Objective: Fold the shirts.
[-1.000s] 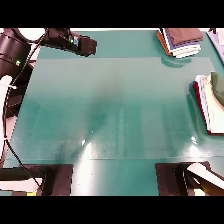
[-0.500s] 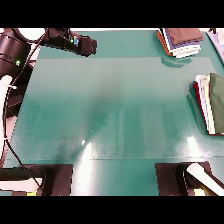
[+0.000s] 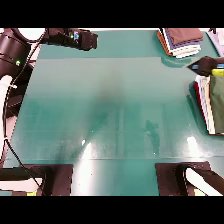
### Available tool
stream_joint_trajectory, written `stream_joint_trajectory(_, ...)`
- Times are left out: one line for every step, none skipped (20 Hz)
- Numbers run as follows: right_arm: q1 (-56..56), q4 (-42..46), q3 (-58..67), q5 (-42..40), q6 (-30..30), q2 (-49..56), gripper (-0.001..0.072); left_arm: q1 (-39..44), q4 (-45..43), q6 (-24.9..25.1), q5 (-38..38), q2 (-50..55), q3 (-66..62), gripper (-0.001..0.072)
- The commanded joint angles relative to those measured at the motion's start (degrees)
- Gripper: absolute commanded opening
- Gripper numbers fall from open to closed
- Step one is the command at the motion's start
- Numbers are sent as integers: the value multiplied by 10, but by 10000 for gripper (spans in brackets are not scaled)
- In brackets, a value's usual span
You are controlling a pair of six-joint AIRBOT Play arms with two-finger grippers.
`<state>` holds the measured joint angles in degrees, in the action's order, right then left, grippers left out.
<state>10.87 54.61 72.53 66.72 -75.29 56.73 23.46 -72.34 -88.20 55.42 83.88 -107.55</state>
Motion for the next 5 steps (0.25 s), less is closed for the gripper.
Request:
stream_joint_trajectory(-84, -4, -11, -43, 4, 0, 18, 0, 0, 0, -33, 0, 0, 22)
stream_joint_trajectory(-90, -4, -11, -48, 4, 0, 18, 0, 0, 0, -36, 0, 0, 22)
stream_joint_trajectory(-94, -5, -11, -50, 4, 0, 18, 0, 0, 0, -36, 0, 0, 22)
stream_joint_trajectory(-97, -5, -11, -51, 4, 0, 18, 0, 0, 0, -36, 0, 0, 22)
stream_joint_trajectory(-96, -5, -11, -51, 4, 0, 18, 0, 0, 0, -36, 0, 0, 22)
